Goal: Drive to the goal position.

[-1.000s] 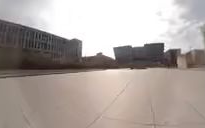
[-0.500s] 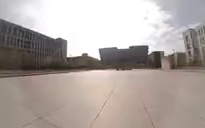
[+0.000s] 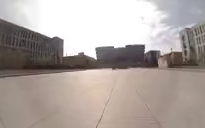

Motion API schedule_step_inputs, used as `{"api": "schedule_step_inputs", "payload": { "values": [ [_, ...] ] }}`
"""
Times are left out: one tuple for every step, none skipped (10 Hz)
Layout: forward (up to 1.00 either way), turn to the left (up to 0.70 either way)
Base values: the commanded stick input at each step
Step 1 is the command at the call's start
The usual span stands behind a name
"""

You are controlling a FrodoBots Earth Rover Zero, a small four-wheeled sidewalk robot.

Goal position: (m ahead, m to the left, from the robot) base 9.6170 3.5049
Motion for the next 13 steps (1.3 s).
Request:
{"api": "schedule_step_inputs", "payload": {
  "values": [
    [1.0, 0.0],
    [0.63, 0.0],
    [0.07, 0.0],
    [0.0, 0.0],
    [0.0, 0.0],
    [0.0, 0.0],
    [0.0, 0.0],
    [0.0, 0.0],
    [0.0, 0.0],
    [0.0, 0.0],
    [0.0, 0.0],
    [0.0, 0.0],
    [0.97, 0.0]
  ]
}}
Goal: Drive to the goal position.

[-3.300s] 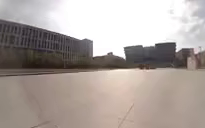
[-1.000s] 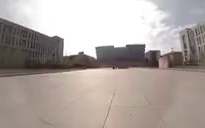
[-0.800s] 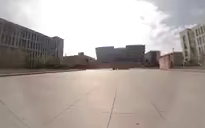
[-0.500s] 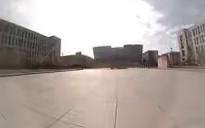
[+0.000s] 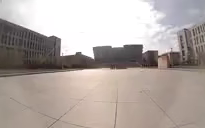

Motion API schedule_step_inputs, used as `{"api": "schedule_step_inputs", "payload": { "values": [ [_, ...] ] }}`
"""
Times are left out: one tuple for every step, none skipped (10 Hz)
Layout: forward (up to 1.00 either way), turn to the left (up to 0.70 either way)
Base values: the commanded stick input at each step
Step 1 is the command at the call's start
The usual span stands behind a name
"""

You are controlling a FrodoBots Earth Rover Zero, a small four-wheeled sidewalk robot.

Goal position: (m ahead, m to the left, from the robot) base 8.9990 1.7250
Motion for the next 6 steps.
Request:
{"api": "schedule_step_inputs", "payload": {
  "values": [
    [0.99, 0.0],
    [0.98, 0.0],
    [1.0, 0.0],
    [1.0, 0.0],
    [1.0, 0.0],
    [1.0, 0.0]
  ]
}}
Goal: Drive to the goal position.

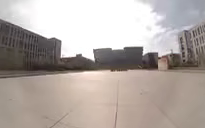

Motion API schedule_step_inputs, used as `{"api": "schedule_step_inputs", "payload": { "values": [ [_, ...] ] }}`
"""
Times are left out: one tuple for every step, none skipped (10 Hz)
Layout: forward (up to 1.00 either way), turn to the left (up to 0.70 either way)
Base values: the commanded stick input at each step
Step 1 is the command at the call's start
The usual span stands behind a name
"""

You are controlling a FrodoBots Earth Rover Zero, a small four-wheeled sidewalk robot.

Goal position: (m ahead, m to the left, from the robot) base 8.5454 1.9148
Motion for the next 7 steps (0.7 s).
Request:
{"api": "schedule_step_inputs", "payload": {
  "values": [
    [1.0, 0.0],
    [1.0, 0.0],
    [1.0, 0.0],
    [1.0, 0.0],
    [1.0, 0.0],
    [1.0, 0.0],
    [1.0, 0.0]
  ]
}}
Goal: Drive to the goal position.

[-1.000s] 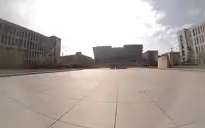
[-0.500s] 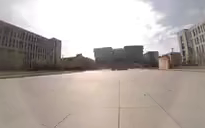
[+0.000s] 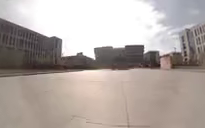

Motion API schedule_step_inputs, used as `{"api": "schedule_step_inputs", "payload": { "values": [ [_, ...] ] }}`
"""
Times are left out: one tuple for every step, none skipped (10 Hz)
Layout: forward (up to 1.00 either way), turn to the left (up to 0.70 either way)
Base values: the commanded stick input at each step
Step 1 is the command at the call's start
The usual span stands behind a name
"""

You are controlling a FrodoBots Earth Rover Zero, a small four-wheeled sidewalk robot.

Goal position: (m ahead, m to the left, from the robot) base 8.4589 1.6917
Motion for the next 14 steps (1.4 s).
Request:
{"api": "schedule_step_inputs", "payload": {
  "values": [
    [0.53, 0.0],
    [0.0, 0.0],
    [0.0, 0.0],
    [0.0, 0.0],
    [0.0, 0.0],
    [0.0, 0.0],
    [0.0, 0.0],
    [0.0, 0.0],
    [0.0, 0.0],
    [0.0, 0.0],
    [0.88, 0.0],
    [1.0, 0.0],
    [1.0, 0.0],
    [1.0, 0.0]
  ]
}}
